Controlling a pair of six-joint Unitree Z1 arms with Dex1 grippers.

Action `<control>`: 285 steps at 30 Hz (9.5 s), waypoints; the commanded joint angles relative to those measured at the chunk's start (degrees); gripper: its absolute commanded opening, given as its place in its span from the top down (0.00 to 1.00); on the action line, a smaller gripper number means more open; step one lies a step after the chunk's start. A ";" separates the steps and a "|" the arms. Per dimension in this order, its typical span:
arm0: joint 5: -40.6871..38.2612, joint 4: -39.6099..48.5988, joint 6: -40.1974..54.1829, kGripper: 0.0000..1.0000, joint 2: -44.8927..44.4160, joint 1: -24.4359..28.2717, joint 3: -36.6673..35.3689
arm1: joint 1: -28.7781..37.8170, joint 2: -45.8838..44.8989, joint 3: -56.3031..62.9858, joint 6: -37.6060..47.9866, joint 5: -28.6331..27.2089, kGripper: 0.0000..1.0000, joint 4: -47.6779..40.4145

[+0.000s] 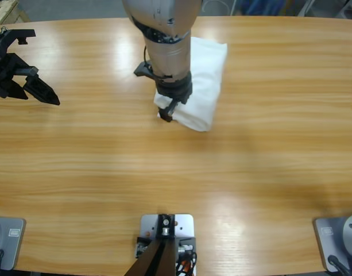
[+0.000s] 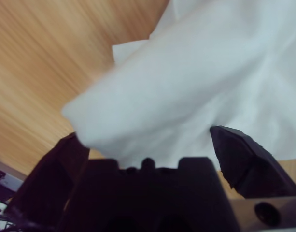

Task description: Fold clothes

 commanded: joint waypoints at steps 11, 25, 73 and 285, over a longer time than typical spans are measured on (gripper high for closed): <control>-0.89 -0.83 0.80 0.01 2.26 0.27 1.42 | 5.59 1.51 -1.51 2.93 5.96 0.02 0.35; -0.96 -0.83 0.89 0.01 2.34 0.27 1.36 | 5.59 3.13 0.39 2.78 6.26 0.02 -1.00; -1.94 -0.66 0.98 0.01 2.78 -0.46 1.01 | -8.41 -11.44 -10.75 -7.03 -3.97 0.01 5.54; 5.00 0.11 -0.22 0.10 34.39 10.98 -24.92 | -16.04 -65.79 45.50 16.38 32.07 0.02 -10.13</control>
